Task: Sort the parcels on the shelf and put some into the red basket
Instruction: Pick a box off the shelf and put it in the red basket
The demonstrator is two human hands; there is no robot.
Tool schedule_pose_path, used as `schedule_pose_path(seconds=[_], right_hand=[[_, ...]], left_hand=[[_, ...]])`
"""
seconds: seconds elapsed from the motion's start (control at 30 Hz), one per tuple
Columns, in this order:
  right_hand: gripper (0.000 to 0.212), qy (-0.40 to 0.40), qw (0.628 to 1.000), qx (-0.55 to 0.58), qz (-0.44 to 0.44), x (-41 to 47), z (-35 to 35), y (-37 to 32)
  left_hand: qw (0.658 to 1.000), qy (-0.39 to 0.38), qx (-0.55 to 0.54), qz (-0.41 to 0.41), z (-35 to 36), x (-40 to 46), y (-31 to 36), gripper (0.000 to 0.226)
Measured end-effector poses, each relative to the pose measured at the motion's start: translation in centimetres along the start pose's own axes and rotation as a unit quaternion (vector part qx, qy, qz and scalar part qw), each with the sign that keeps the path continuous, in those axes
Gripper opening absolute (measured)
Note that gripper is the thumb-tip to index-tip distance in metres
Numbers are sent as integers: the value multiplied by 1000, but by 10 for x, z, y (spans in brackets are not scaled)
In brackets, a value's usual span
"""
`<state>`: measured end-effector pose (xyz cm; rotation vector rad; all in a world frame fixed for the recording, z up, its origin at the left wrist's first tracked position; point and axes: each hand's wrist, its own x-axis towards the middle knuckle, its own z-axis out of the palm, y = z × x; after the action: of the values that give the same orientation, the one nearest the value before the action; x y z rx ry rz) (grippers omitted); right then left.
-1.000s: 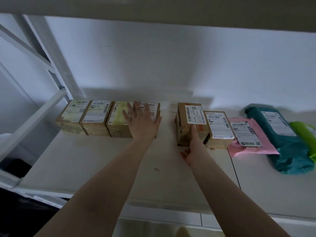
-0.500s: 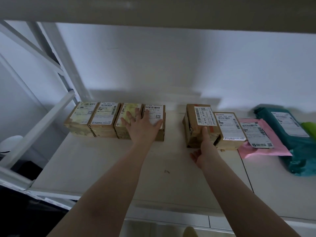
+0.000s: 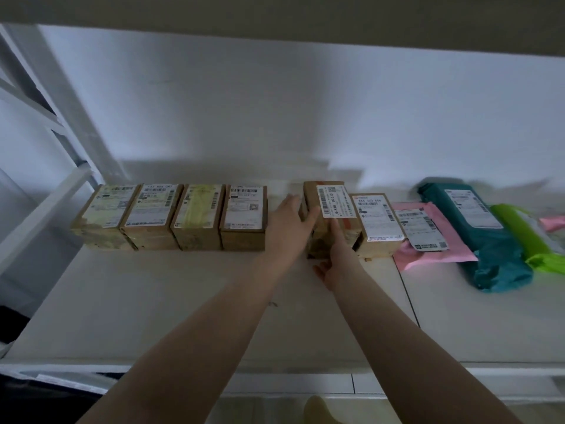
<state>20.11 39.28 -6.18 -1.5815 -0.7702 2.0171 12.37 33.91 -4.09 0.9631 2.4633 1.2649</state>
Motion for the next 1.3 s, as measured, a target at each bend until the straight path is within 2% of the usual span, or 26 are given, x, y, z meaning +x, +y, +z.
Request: schedule_pose_path(seconds=[0.1,0.17,0.3,0.4,0.47,0.57,0.7,0.77,0.93,1.13,1.3], right_hand=[[96,-24,1000,11,-7,6,-4,4],[95,-33,999,17,-7,7,-7,5],[79,-62,998,30,-11,4,-11,5],[62,-129,991,35,-12,-8,-17,5],[61,-161,987,13,-18,-19,-23,4],[62,-156,986,-22,-48,-41,-37,-14],[86,-184,975,-65,-105,-65,-56,-37],[89,-221,967,-67,-106,-73,-60,-45],[81,-290,953,-26,-83,-81,-63,-56],[70,-331,940,-54,-59,-87,-83,-54],[44,-360,928,15,-92,-92,-102,-43]], left_hand=[[983,-72,-134,-103,21,-3,11,45],[971,-82,-176,-140,28,-4,11,41],[967,-60,-200,-149,30,-10,12,34],[963,-32,-222,-149,23,-15,13,31],[961,-24,-238,-136,10,-17,15,30],[961,-25,-260,-89,-27,-21,20,28],[957,-59,-284,-27,-82,-31,21,31],[962,-76,-261,-2,-99,-34,20,32],[964,-128,-227,46,-114,-46,25,32],[973,-153,-134,106,-133,-59,38,37],[970,-151,-158,105,-131,-73,43,35]])
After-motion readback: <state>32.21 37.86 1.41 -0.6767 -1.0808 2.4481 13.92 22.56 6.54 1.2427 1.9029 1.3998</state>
